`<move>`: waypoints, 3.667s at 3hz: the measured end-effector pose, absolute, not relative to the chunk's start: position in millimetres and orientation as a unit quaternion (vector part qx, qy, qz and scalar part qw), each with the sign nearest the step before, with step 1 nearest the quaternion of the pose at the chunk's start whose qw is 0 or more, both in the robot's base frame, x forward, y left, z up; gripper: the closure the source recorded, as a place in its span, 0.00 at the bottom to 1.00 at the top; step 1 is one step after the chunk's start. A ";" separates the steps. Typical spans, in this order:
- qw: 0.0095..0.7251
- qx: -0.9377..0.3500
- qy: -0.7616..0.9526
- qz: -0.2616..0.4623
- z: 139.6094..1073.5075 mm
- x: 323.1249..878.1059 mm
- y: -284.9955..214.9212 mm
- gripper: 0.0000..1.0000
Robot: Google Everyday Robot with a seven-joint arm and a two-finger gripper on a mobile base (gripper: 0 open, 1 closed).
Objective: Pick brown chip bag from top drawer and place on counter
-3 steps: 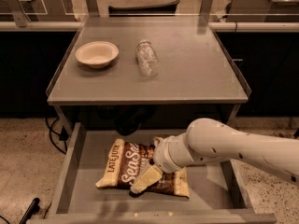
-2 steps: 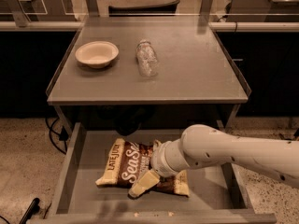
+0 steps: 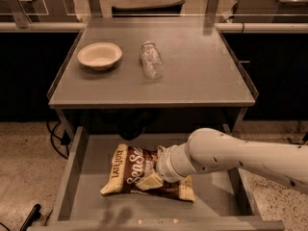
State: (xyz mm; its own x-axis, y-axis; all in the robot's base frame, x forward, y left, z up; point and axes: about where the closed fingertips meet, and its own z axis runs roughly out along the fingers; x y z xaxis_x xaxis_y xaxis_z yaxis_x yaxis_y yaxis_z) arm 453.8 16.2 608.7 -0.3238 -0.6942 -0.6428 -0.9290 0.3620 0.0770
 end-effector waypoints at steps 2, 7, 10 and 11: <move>0.263 -0.519 0.782 0.223 608.7 453.8 16.2 0.97; 0.304 -0.529 0.768 0.196 733.5 395.1 -57.8 1.00; 0.360 -0.498 0.782 0.102 936.4 464.2 -177.7 1.00; 0.383 -0.500 0.771 0.087 960.9 470.4 -175.9 1.00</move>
Offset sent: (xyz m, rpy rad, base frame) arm 0.0000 0.0000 0.0000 0.0000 0.0000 0.0000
